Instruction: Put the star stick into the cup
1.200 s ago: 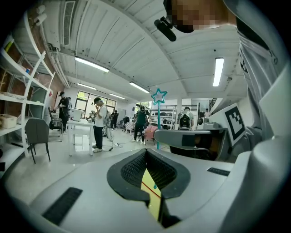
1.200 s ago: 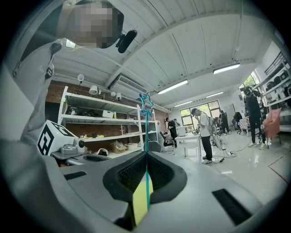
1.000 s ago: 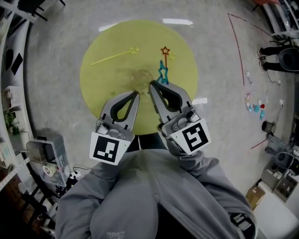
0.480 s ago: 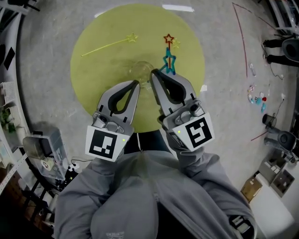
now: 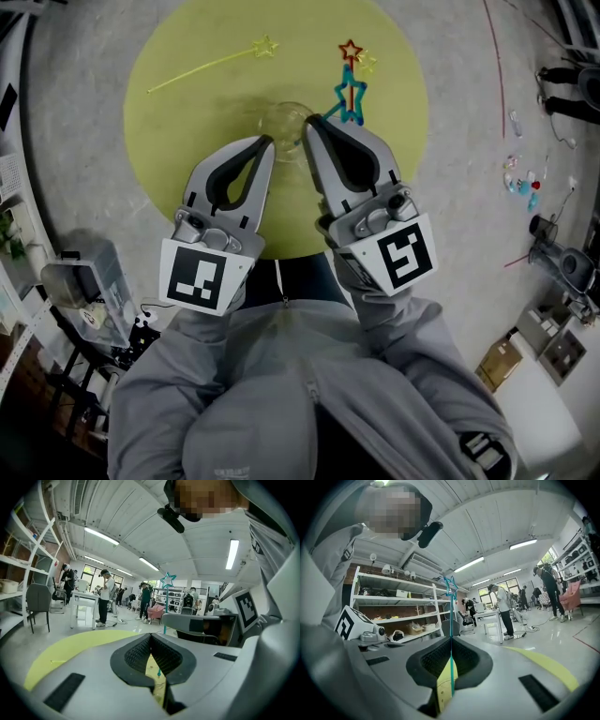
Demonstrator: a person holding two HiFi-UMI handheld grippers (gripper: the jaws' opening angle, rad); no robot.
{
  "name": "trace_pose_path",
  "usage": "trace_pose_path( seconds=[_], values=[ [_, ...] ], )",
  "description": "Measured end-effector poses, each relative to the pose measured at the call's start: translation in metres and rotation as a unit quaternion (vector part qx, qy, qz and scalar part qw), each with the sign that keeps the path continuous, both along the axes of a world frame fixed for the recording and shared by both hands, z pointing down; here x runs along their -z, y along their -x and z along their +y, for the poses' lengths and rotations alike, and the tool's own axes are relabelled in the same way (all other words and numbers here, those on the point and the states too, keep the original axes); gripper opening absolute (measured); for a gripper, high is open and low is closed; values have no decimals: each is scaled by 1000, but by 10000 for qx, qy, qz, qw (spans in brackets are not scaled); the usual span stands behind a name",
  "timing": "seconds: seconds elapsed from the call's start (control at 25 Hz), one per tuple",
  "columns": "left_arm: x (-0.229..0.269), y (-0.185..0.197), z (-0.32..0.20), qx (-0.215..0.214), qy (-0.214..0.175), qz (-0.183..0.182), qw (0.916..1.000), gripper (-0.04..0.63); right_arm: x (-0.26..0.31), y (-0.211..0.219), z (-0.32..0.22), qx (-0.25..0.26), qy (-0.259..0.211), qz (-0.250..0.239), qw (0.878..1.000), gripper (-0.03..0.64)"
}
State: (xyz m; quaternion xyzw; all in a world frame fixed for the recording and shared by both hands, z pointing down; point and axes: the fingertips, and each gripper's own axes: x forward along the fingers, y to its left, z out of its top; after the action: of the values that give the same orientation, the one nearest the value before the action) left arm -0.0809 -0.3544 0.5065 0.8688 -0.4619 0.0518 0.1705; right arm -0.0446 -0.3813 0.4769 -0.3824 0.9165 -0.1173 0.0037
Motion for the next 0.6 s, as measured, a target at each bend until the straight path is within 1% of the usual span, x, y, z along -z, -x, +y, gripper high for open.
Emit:
trace_pose_path(
  seconds=[0.48,0.6],
  values=[
    [-39,4,-9,9,86,-71,9999,17,-50,4,-11,-3,187,82,9998,35],
    [-44,5,-10,37,109,-74,9999,17,-56,7,-11,42,258,18,9997,35]
  ],
)
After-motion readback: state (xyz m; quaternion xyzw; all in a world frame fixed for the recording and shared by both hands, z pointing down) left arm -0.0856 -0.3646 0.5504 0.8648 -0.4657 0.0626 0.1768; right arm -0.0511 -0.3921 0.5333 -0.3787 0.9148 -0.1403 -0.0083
